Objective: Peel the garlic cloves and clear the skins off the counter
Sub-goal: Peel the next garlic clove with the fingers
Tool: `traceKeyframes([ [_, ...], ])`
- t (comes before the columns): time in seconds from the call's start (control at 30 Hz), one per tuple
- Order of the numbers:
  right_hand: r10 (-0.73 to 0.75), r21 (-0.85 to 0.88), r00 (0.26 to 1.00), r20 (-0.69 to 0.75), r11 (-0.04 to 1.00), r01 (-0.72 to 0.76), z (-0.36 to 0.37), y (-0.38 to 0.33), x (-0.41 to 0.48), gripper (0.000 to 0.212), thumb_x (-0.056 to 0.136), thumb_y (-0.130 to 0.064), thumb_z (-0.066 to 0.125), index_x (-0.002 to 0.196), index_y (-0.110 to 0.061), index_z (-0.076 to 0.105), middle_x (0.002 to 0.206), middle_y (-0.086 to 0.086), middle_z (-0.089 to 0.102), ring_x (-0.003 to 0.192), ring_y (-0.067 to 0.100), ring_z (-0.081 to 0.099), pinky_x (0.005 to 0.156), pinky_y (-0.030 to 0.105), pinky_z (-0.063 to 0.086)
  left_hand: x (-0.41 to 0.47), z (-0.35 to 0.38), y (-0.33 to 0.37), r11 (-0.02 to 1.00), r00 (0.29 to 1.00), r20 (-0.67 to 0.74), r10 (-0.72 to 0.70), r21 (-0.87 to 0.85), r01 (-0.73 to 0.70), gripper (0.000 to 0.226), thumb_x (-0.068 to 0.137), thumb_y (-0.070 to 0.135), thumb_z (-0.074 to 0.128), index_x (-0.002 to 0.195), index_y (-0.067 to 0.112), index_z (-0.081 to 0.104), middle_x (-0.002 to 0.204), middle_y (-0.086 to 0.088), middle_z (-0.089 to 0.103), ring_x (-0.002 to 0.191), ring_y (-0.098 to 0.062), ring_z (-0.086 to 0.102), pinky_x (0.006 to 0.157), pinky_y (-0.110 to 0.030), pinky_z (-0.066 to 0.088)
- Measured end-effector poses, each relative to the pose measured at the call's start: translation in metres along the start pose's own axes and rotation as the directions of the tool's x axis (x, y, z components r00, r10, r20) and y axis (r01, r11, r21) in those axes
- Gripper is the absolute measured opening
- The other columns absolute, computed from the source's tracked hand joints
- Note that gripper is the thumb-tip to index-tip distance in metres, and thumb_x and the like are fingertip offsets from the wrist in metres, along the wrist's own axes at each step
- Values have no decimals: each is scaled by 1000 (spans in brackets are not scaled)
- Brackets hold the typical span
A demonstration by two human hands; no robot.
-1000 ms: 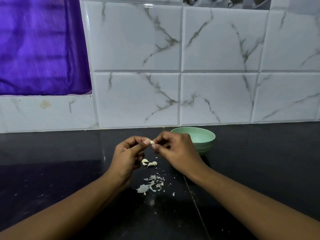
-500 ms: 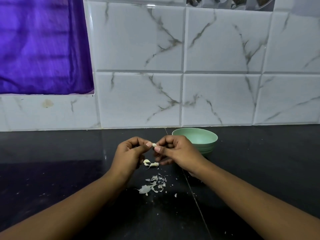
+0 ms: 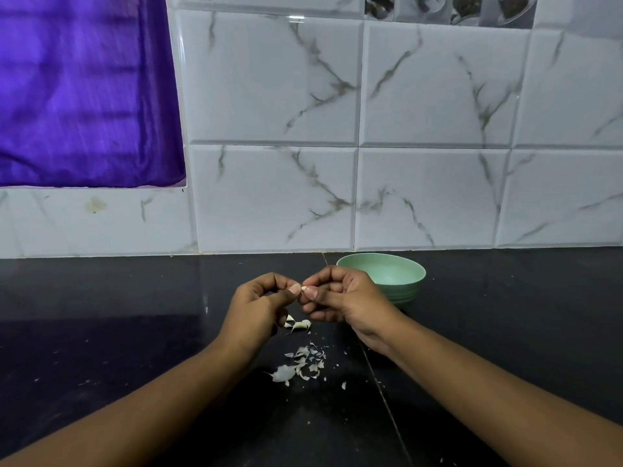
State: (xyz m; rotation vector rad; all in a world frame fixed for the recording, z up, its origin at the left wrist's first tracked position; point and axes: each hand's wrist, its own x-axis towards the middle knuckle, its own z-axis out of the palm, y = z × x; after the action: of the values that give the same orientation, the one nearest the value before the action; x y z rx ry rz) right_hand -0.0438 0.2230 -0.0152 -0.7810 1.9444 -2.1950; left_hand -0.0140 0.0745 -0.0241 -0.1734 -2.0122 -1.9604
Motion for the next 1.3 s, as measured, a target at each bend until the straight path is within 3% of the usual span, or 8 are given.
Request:
traceKeyframes([
  [0.27,115,102,982,151,986,-132,-11,-5,0,11,79,-6,63,88,-7,57,70,8,69,56,11,66,52,20,55,2,-5,2,996,984,158,-78,-40,85,17,89,6,57,74,14,59,51,9,49,40,-6,41,37,-16,24],
  [0.43,146,168,969,199,969,-180,-12,-5,0,19,74,-10,64,92,-7,57,71,8,66,56,12,64,54,25,57,1,-3,0,998,978,203,-53,-13,57,14,92,11,54,79,13,57,48,9,48,39,-5,39,37,-15,23],
  [0.67,121,-67,985,121,991,-113,-4,2,0,2,94,-6,53,93,-8,52,75,9,58,58,12,61,52,31,58,3,-2,-7,992,989,148,-31,129,11,12,95,15,53,83,11,57,45,8,48,36,-4,38,37,-15,24],
  [0.83,125,-100,986,106,988,-115,-4,4,2,11,90,-1,58,93,-8,50,74,9,61,58,11,62,55,30,58,3,-3,-10,983,991,133,10,182,-34,12,95,15,53,85,11,59,45,9,49,35,-4,38,36,-14,27],
  [1.03,169,-142,969,182,979,-144,-7,4,1,11,96,-7,50,105,-10,46,77,9,68,64,16,67,57,30,58,4,-2,-11,976,990,138,25,210,-54,15,95,13,53,81,9,58,52,2,50,35,-1,38,36,-12,29],
  [1.3,206,-185,949,239,969,-163,-16,-3,1,15,96,-6,49,109,-12,44,82,7,70,72,16,68,64,33,58,9,-11,-7,960,988,127,-83,275,45,12,92,15,59,80,14,62,62,-3,54,42,-8,43,37,-15,26],
])
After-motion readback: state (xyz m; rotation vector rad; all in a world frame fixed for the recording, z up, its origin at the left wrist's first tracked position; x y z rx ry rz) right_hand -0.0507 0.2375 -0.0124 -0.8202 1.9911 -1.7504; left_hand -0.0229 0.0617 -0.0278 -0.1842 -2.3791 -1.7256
